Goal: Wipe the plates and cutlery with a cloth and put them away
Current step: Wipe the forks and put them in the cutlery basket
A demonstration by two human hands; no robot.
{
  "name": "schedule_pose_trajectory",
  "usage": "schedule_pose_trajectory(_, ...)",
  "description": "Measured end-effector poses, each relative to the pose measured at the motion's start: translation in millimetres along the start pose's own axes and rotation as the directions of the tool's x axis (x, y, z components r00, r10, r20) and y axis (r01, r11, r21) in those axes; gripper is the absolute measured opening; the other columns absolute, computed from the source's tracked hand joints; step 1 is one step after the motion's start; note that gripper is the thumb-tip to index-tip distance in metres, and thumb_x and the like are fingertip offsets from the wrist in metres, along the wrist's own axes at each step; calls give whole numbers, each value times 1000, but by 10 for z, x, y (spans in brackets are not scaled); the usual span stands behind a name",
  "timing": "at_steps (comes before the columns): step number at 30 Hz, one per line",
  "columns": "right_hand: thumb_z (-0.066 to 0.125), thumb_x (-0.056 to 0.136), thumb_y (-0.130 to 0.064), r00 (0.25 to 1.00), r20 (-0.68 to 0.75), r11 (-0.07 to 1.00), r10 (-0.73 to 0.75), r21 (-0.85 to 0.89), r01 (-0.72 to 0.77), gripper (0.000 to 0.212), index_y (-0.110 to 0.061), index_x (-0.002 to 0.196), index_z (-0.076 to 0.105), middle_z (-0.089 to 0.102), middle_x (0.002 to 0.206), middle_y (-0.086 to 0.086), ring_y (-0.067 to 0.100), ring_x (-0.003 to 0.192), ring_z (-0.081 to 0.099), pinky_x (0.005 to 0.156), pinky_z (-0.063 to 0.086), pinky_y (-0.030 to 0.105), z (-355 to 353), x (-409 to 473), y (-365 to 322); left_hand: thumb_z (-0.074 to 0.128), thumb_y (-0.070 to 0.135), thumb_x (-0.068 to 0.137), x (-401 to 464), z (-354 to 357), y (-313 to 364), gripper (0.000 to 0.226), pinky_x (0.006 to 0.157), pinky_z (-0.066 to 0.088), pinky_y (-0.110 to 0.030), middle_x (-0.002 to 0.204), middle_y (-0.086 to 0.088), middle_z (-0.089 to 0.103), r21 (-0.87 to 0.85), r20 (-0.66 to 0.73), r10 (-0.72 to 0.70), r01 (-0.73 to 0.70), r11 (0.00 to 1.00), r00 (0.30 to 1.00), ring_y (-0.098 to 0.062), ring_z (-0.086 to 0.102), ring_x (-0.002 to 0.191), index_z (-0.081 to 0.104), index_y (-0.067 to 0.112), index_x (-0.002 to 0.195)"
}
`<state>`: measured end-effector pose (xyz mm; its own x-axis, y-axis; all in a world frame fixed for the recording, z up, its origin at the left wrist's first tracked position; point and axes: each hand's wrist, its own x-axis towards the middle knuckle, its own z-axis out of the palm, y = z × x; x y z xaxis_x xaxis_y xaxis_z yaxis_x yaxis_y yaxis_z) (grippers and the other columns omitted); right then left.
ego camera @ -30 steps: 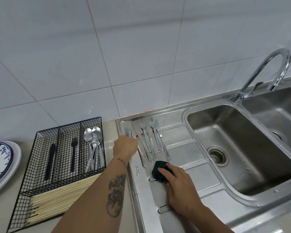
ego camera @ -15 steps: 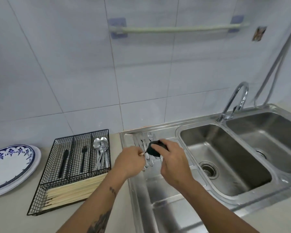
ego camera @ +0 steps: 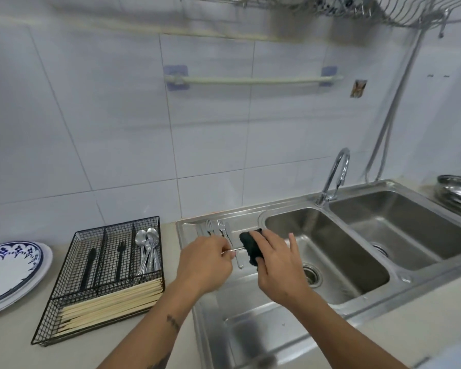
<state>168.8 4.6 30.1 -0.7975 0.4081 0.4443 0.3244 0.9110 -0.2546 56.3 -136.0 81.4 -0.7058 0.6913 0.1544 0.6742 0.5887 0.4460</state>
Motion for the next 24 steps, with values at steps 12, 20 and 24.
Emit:
schedule_pose_trajectory(12,62,68,2,998,-16,998,66,9,-66,65,-22,128,58,65,112,-1,26,100,62,94,46,43,-128,-9,561,51,35,100,-186,23,18,18,71,47,-30,81,12,64,-33,94,-57,61,998,994,-13,61,81,64,31,88)
schedule_pose_trajectory(20,40,77,-6,961,-160,959,-225,136,247,57,-15,131,56,58,129,4,24,121,51,109,37,46,-287,-28,325,43,19,100,-63,141,428,29,75,49,-32,93,7,63,-3,80,-24,25,1000,996,-16,58,84,68,30,109)
schedule_pose_trajectory(24,45,74,-3,995,-104,978,1,208,20,63,-16,136,54,58,135,7,28,130,49,111,37,52,-213,-55,774,45,24,99,-70,272,685,25,67,46,-29,83,10,65,-1,69,-95,95,995,993,-9,56,72,69,31,98)
